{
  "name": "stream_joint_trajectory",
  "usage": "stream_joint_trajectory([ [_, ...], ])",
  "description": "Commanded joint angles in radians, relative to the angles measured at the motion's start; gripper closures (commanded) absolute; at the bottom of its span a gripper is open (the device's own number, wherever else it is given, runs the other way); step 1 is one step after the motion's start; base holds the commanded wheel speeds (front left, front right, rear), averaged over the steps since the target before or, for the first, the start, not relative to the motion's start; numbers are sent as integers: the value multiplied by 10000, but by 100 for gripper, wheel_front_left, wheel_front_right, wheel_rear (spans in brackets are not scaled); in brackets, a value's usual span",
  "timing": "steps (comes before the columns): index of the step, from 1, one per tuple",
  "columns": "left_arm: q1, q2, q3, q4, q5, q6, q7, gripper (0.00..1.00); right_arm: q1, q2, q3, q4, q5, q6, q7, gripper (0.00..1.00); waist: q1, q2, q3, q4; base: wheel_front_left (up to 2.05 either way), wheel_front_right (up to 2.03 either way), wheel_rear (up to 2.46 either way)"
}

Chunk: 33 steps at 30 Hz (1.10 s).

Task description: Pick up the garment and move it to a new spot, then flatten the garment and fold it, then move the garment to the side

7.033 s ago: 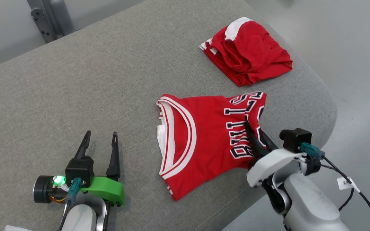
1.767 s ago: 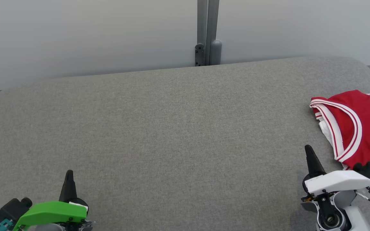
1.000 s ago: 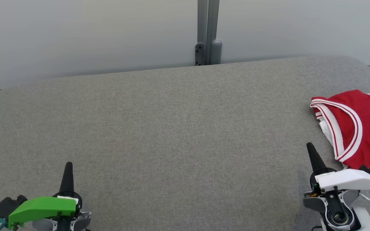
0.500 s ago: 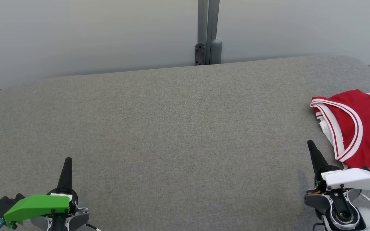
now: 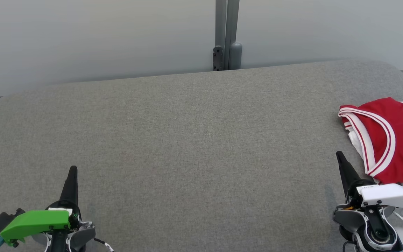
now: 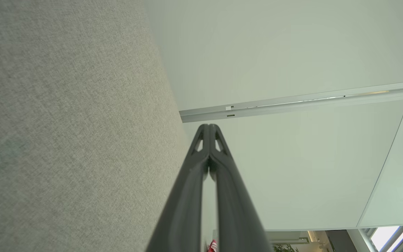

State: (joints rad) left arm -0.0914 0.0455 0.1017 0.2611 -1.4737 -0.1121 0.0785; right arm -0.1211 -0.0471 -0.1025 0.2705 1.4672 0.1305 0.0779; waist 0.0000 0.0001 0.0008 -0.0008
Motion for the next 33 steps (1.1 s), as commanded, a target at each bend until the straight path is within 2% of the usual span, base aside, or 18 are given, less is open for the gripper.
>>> stream_joint_trajectory([
  [1, -150, 74, 63, -73, -225, -64, 65, 100, 110, -50, -39, -100, 230, 5, 92, 100, 0, -1, 1, 1, 0, 0, 0],
  [17, -250, 78, 152, -182, -1445, -231, 397, 100, 179, -54, -139, -302, 1514, 4, 395, 100, 0, -1, 23, 8, 0, 0, 0],
  [33, -230, 79, 146, -174, -1394, -224, 393, 100, 175, -52, -137, -297, 1489, 5, 399, 100, 0, -1, 23, 8, 0, 0, 0],
])
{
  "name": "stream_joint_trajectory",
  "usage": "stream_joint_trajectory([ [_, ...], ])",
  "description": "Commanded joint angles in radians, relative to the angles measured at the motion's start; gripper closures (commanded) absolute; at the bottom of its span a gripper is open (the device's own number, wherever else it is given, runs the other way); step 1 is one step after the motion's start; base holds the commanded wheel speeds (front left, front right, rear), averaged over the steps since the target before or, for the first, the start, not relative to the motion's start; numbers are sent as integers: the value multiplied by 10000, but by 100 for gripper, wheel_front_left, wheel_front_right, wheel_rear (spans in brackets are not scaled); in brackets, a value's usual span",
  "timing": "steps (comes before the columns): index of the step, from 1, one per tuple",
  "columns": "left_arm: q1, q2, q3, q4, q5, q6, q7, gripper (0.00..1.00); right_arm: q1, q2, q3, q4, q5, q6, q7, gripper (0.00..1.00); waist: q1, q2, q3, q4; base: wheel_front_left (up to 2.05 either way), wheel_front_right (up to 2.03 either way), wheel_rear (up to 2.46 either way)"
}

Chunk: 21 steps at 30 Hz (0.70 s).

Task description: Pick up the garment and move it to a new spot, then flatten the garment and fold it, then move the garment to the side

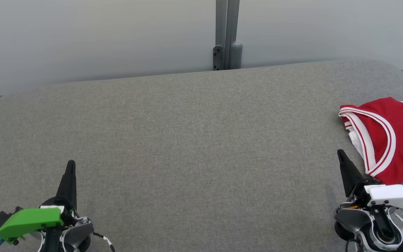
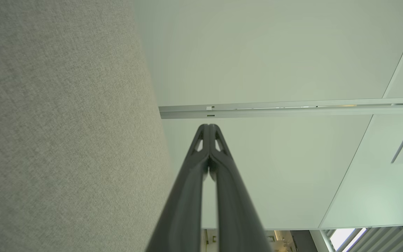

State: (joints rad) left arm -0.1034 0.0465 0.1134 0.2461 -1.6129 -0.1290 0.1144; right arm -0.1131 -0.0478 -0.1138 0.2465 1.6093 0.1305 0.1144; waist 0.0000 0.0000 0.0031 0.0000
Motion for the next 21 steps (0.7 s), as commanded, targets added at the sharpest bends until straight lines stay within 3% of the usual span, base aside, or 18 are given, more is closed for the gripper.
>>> stream_joint_trajectory([
  [1, -110, 69, 29, -24, -2, -56, 34, 100, 94, -45, -24, -56, 68, 4, 34, 100, 0, 0, 0, 0, 0, 0, 0],
  [21, -110, 69, 28, -26, -3, -56, 33, 100, 94, -45, -21, -56, 69, 5, 33, 100, 0, 0, 0, 0, 0, 0, 0],
])
